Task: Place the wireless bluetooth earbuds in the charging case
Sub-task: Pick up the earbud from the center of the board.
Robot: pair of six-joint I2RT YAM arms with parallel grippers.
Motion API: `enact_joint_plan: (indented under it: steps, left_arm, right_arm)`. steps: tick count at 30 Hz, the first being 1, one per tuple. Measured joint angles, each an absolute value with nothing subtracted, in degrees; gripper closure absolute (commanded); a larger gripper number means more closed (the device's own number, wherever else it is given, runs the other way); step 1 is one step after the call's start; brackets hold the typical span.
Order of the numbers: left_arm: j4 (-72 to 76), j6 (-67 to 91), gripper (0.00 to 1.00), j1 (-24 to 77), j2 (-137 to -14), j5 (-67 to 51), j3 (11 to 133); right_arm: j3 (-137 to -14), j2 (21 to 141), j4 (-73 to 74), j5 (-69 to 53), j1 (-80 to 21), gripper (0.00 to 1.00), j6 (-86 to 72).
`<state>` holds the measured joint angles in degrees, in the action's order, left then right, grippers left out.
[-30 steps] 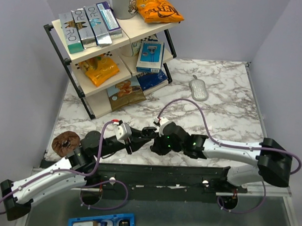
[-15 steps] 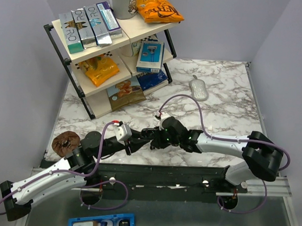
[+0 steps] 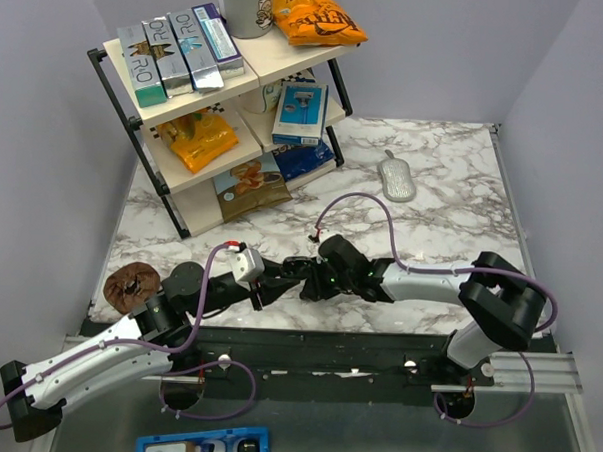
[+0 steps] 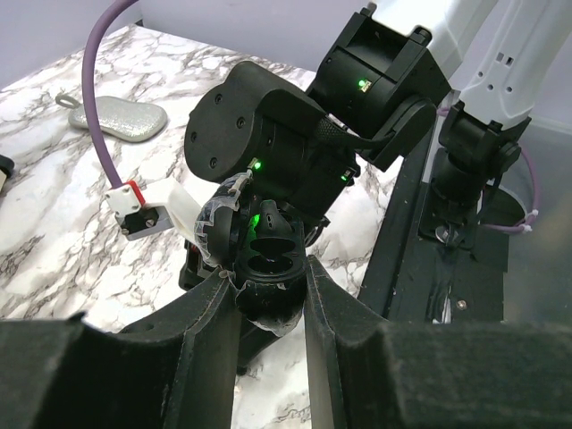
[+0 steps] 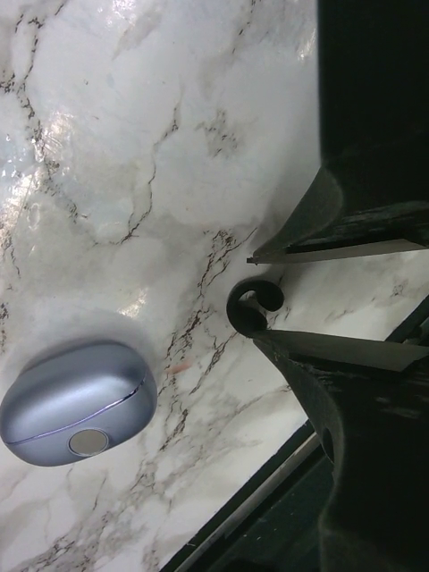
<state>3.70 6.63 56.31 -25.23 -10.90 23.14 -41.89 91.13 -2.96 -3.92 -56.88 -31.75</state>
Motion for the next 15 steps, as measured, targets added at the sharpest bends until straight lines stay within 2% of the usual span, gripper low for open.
enact_joint_plan:
  steps: [7, 11, 15]
  left_arm:
    - [3.7, 6.6, 1.00, 56.3, -25.1, -10.9, 23.1]
    - [3.7, 6.7, 1.00, 56.3, -25.1, -10.9, 23.1]
    - [3.7, 6.7, 1.00, 56.3, -25.1, -10.9, 23.1]
  right_arm:
    - [-42.0, 92.1, -3.3, -5.0, -56.5, 0.64, -32.9]
    - [-42.0, 92.4, -3.8, -6.0, -56.5, 0.77, -33.6]
    - [-42.0, 92.4, -4.0, -6.3, -56.1, 0.85, -33.9]
